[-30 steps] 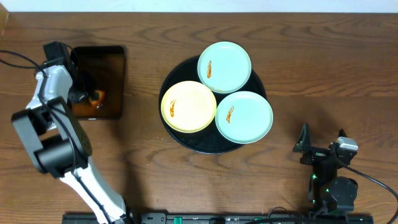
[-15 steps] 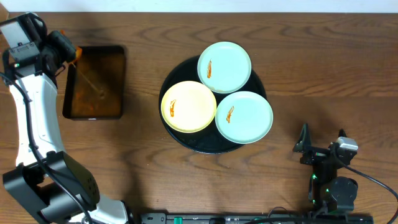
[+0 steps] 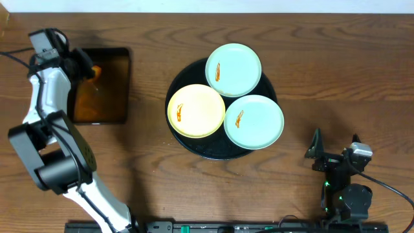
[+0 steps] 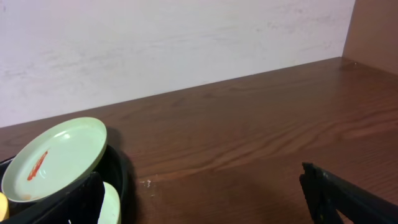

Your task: Clean dirty plates on tray and stack at the side

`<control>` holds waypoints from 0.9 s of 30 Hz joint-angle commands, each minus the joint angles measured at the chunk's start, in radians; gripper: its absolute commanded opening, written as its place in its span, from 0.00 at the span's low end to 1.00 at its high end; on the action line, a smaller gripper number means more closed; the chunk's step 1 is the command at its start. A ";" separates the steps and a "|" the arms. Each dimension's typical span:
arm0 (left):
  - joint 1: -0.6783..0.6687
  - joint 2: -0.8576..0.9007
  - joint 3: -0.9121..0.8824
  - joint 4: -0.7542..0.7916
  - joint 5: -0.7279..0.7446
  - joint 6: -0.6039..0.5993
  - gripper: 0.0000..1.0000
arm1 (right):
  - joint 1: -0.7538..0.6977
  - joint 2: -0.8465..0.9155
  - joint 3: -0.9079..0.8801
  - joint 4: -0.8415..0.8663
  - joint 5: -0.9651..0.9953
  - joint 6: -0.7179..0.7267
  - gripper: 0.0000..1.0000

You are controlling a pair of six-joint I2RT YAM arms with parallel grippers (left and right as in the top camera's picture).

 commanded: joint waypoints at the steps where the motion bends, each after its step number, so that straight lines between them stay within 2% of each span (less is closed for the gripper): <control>1: 0.000 -0.028 0.012 0.027 0.100 0.019 0.07 | -0.004 -0.005 -0.002 -0.002 0.010 -0.011 0.99; 7: 0.006 -0.097 0.012 0.057 0.272 0.019 0.07 | -0.004 -0.005 -0.002 -0.002 0.010 -0.011 0.99; 19: 0.013 -0.269 0.012 0.068 0.276 0.020 0.07 | -0.004 -0.005 -0.002 -0.002 0.010 -0.011 0.99; 27: 0.010 -0.192 0.006 0.072 0.243 0.027 0.07 | -0.004 -0.005 -0.002 -0.002 0.010 -0.011 0.99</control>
